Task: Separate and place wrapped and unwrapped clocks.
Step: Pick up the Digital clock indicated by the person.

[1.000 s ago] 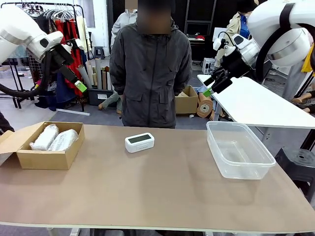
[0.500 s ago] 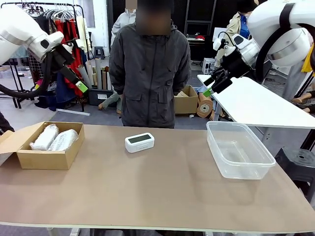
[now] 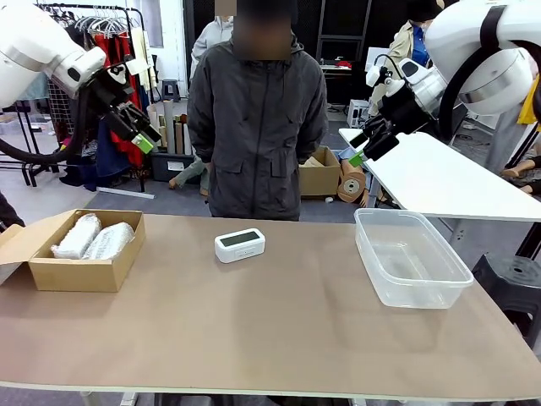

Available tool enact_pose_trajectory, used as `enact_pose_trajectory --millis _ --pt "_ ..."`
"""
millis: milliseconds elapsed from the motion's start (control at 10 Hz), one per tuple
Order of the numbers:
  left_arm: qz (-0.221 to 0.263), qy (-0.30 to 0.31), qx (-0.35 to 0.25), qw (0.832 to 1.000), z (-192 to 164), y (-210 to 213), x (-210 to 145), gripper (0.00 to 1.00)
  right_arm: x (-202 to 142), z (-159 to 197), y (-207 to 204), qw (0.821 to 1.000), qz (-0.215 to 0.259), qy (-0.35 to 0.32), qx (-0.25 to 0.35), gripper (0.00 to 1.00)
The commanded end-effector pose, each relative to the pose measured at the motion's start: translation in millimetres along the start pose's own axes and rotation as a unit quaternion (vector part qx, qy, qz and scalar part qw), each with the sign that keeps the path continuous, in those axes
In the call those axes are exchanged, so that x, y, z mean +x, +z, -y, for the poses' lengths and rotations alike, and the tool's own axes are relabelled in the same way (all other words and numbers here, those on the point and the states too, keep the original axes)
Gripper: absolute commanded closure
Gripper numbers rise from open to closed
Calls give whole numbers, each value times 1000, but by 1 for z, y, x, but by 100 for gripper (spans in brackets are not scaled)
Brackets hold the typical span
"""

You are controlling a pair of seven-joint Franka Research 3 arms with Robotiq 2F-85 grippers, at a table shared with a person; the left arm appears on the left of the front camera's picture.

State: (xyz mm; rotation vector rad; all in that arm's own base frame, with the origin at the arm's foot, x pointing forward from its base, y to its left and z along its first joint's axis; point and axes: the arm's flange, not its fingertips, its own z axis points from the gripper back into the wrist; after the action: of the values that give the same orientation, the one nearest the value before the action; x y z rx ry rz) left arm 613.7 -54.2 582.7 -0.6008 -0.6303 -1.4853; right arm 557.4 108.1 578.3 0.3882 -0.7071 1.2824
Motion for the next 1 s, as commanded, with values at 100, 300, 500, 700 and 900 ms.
enact_pose_trajectory --millis 100,300,500,700,900 --pt "26 -43 27 998 -5 5 4 0 1 -1 1 1000 -2 2 -3 0" --pt "45 -49 31 997 -3 6 7 0 1 -1 1 1000 -2 2 -3 0" --pt "56 -50 47 996 -1 10 10 0 1 -1 1 1000 -2 2 -3 0" --pt "59 -17 22 998 -6 4 6 0 1 -1 1 1000 -2 2 -3 0" --pt "46 -37 39 998 -6 10 13 0 1 -1 1 1000 -2 2 -3 0"
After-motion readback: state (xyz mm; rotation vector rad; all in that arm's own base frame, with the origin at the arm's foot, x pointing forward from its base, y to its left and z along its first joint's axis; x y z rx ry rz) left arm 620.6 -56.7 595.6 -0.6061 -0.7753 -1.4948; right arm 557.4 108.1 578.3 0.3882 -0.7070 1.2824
